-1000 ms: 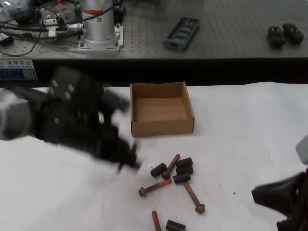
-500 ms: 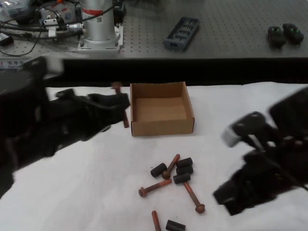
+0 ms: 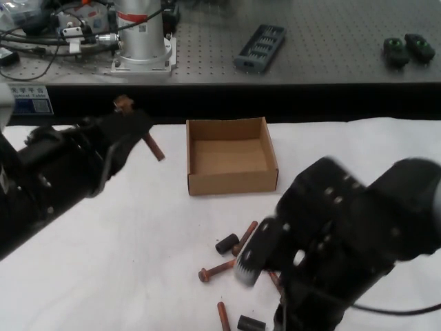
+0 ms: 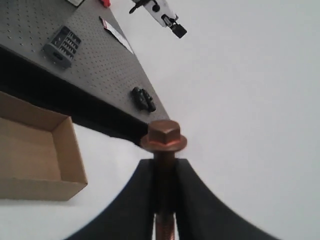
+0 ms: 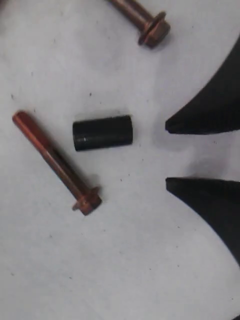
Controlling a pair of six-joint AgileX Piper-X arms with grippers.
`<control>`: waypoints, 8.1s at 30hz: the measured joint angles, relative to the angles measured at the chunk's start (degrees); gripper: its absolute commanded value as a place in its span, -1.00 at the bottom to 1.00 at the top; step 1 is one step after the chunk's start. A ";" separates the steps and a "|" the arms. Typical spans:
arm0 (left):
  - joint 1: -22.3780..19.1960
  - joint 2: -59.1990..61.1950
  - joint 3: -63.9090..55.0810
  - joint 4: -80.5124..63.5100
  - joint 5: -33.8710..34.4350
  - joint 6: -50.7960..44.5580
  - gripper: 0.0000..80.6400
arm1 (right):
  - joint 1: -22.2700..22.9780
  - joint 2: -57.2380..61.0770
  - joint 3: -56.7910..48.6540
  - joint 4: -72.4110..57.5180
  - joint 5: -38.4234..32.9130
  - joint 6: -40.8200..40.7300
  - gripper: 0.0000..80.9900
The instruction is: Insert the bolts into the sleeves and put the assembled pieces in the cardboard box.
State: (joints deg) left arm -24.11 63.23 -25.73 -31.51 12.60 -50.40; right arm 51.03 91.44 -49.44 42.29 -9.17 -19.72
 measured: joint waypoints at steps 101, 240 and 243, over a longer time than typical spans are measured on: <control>-5.06 15.97 -0.23 -18.91 7.78 -7.95 -0.99 | -7.18 -27.05 28.62 -49.05 -24.92 33.17 -0.96; -7.27 19.81 -2.64 -14.09 19.52 0.64 -0.99 | -13.48 -19.46 29.96 -72.51 -35.81 52.32 -0.96; -7.27 19.81 -2.64 -14.09 20.45 0.64 -0.99 | -13.48 -19.46 29.96 -72.51 -35.91 52.32 -0.96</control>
State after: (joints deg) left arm -31.38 83.04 -28.37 -45.60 33.05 -49.76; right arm 37.54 71.98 -19.49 -30.22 -45.08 32.60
